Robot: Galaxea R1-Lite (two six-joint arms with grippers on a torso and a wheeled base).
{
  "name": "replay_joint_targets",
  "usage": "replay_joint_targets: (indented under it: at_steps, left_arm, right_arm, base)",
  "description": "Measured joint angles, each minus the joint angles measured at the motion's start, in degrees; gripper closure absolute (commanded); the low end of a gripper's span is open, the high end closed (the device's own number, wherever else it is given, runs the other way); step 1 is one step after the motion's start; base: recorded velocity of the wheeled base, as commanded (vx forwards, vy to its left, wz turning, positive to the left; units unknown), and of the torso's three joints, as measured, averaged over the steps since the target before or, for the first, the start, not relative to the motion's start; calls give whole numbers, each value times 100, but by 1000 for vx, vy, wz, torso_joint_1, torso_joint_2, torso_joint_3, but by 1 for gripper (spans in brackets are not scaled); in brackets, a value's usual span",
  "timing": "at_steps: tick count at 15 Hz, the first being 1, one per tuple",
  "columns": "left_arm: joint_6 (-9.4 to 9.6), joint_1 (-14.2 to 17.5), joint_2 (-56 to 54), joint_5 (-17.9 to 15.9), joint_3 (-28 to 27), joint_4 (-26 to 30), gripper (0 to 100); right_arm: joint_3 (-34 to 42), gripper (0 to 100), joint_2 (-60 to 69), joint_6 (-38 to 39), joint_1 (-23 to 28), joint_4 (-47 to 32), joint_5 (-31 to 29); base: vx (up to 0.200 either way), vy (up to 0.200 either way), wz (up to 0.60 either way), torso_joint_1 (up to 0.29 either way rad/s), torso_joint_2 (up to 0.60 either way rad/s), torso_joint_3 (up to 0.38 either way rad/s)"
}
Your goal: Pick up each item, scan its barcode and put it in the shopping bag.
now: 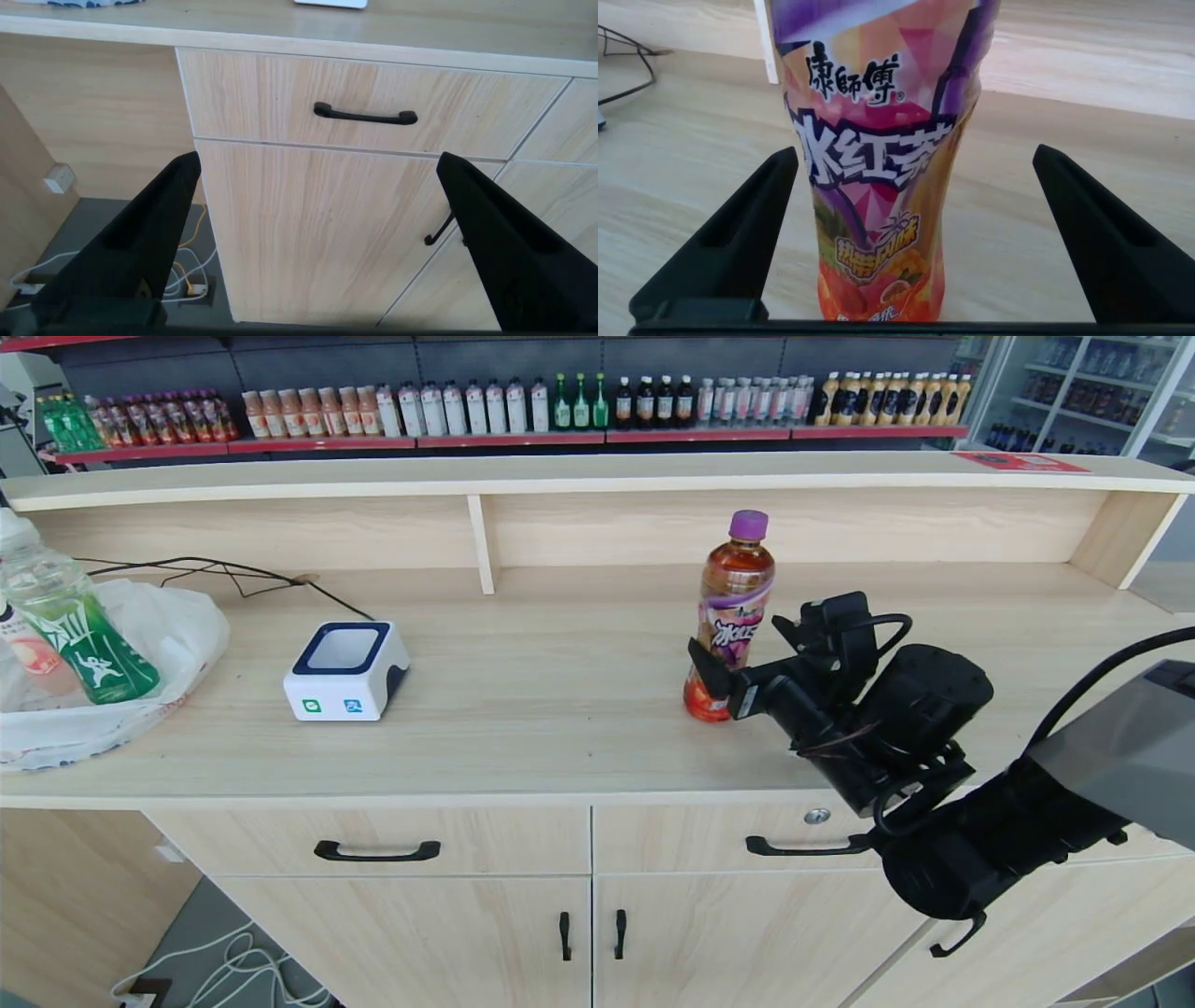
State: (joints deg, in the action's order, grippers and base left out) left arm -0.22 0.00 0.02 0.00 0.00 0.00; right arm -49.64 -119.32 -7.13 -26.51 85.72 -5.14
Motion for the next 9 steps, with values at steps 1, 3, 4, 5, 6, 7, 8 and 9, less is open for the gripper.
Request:
replay_joint_targets:
  at_steps: [1,3,4,5,6,7,8,9]
  left_arm:
    - [0,0,0,0,0,0,0]
    - [-2,0,0,0,0,0,0]
    - [0,0,0,0,0,0,0]
    - [-2,0,0,0,0,0,0]
    - [0,0,0,0,0,0,0]
    - [0,0,0,0,0,0,0]
    - [0,0,0,0,0,0,0]
    - [-2,0,0,0,0,0,0]
  right_arm:
    - [-85,0,-28,10,-2,-52,-2]
    - [-282,0,-91,13,0,-172,-5]
    - [-441,0,-140,22,0,-230,-16]
    - [-564,0,-190,32,-2,-262,-119]
    - [-653,0,-236,38,-11,-299,-232]
    - [-733,0,-267,40,-44,-334,-257]
    - [-829,0,-297,40,-85,-405,-271]
    - [-981,0,-339,35,-113,-490,-288]
  base:
    - [0,0,0,0,0,0]
    - [0,0,0,0,0,0]
    - [0,0,0,0,0,0]
    - [0,0,0,0,0,0]
    - [0,0,0,0,0,0]
    - [0,0,0,0,0,0]
    - [0,0,0,0,0,0]
    - [0,0,0,0,0,0]
